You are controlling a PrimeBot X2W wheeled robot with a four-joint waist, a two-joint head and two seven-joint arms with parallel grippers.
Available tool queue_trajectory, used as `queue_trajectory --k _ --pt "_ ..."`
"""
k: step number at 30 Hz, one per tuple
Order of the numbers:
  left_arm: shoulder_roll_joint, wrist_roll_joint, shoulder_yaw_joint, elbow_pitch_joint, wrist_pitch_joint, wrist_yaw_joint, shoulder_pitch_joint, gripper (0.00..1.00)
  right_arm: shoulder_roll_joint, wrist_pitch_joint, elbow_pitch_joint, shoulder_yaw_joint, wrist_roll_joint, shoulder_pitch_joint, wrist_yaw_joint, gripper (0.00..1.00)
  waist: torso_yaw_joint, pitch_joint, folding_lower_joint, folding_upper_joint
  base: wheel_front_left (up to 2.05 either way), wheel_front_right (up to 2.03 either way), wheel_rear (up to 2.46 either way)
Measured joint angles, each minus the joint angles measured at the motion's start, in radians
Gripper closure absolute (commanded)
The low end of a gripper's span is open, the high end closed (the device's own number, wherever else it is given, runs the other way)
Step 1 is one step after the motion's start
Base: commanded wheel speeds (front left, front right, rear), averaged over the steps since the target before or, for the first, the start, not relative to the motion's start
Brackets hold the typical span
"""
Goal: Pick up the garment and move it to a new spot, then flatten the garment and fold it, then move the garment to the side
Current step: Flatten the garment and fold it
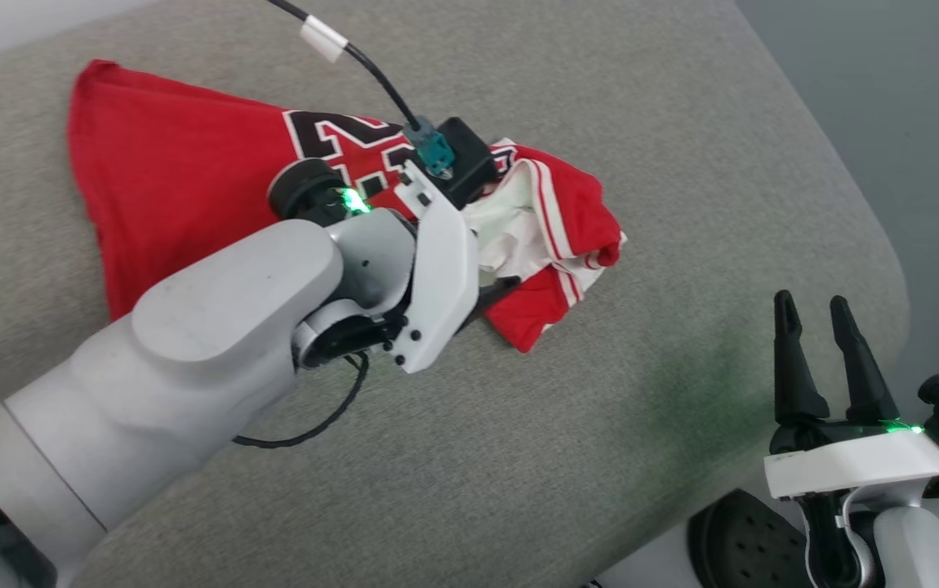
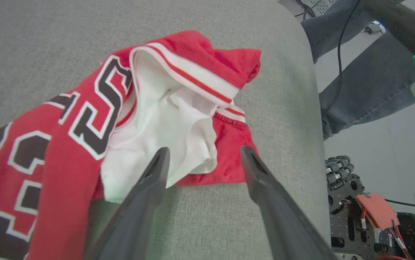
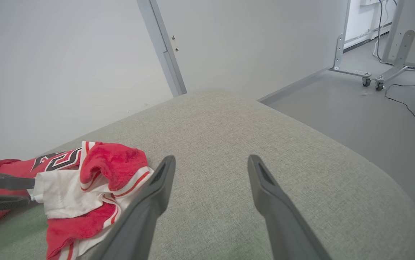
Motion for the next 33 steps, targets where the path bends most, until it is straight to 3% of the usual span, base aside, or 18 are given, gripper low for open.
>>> queue_trajectory --k 6,9,10,18,22,33 --pt "0.007 0.010 0.000 0.050 -0.010 0.000 0.000 0.00 0.013 -0.004 0.011 0.017 0.006 -0.014 0.000 0.00 -0.046 0.030 0.0000 0.0000 0.00 0.00 0.00" --pt "0.005 0.009 0.000 0.060 -0.015 0.000 0.000 0.89 0.018 -0.005 0.011 0.017 0.006 -0.018 0.000 0.00 -0.054 0.031 0.0000 0.0000 0.00 0.00 0.00" --pt "0.004 0.006 0.000 0.060 -0.015 0.000 0.000 1.00 0.019 -0.005 0.011 0.016 0.006 -0.018 0.000 0.00 -0.054 0.030 0.0000 0.0000 0.00 0.00 0.00" --pt "-0.022 -0.054 0.000 0.033 -0.090 0.000 -0.024 1.00 0.019 -0.005 0.007 0.004 -0.003 -0.012 0.000 0.00 -0.005 0.015 0.0000 0.0000 0.00 0.00 0.00" --pt "0.013 -0.097 0.000 -0.028 -0.151 0.000 -0.032 1.00 -0.005 -0.005 -0.006 -0.012 -0.014 -0.008 0.000 0.00 0.055 -0.001 0.0001 0.0000 0.00 0.00 0.00" --pt "0.389 -0.204 0.000 -0.148 -0.362 0.000 0.158 1.00 -0.057 0.041 -0.063 -0.050 -0.041 0.019 0.000 0.00 0.249 -0.071 0.0000 0.0000 0.00 0.00 0.00"
